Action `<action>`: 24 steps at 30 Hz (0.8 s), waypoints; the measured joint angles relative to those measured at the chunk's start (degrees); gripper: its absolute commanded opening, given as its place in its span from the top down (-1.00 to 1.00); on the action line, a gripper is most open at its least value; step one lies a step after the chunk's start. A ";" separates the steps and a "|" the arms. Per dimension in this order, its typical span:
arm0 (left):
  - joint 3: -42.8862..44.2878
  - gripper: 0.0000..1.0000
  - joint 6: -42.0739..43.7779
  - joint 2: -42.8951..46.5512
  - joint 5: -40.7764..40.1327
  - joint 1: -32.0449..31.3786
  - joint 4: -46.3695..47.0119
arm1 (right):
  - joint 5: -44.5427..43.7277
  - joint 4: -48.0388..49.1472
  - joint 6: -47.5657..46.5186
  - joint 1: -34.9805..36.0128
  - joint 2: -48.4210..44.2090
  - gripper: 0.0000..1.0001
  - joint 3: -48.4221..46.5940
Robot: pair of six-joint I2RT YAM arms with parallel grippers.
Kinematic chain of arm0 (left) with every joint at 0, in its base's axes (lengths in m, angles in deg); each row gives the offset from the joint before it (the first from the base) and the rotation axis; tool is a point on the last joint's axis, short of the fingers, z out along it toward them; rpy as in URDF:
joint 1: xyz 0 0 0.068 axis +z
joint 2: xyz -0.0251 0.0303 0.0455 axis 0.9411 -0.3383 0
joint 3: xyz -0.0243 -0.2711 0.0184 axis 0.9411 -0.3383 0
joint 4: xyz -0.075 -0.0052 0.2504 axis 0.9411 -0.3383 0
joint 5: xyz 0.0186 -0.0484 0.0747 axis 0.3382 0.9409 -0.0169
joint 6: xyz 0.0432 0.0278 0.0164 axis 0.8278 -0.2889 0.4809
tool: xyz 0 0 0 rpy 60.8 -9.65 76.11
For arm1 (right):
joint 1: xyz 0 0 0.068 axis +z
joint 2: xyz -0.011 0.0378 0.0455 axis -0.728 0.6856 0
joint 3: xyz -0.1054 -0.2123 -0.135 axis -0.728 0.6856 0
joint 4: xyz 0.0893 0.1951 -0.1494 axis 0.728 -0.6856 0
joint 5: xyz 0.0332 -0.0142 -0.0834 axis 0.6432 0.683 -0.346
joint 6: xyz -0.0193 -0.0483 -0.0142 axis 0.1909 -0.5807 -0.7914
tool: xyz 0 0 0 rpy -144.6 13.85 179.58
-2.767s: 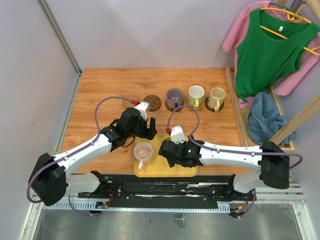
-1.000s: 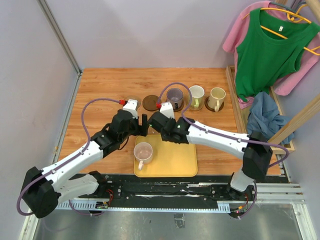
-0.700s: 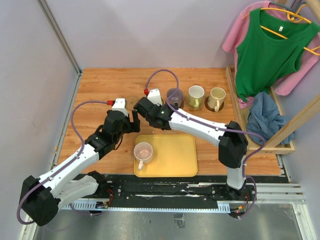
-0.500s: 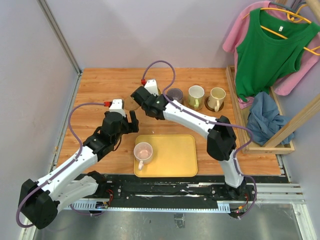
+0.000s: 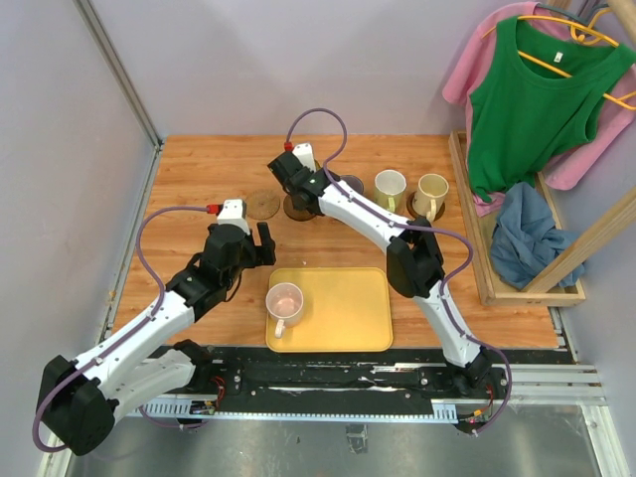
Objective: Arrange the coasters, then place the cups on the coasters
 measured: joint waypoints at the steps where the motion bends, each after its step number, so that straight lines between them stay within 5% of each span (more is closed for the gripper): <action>1: 0.00 -0.77 -0.04 -0.04 0.02 0.00 -0.02 | 0.39 0.02 -0.28 -0.04 0.39 0.99 -0.50; 24: 0.00 -0.77 -0.22 -2.62 0.52 0.42 0.02 | 7.45 0.92 0.48 -0.37 3.89 0.99 -3.54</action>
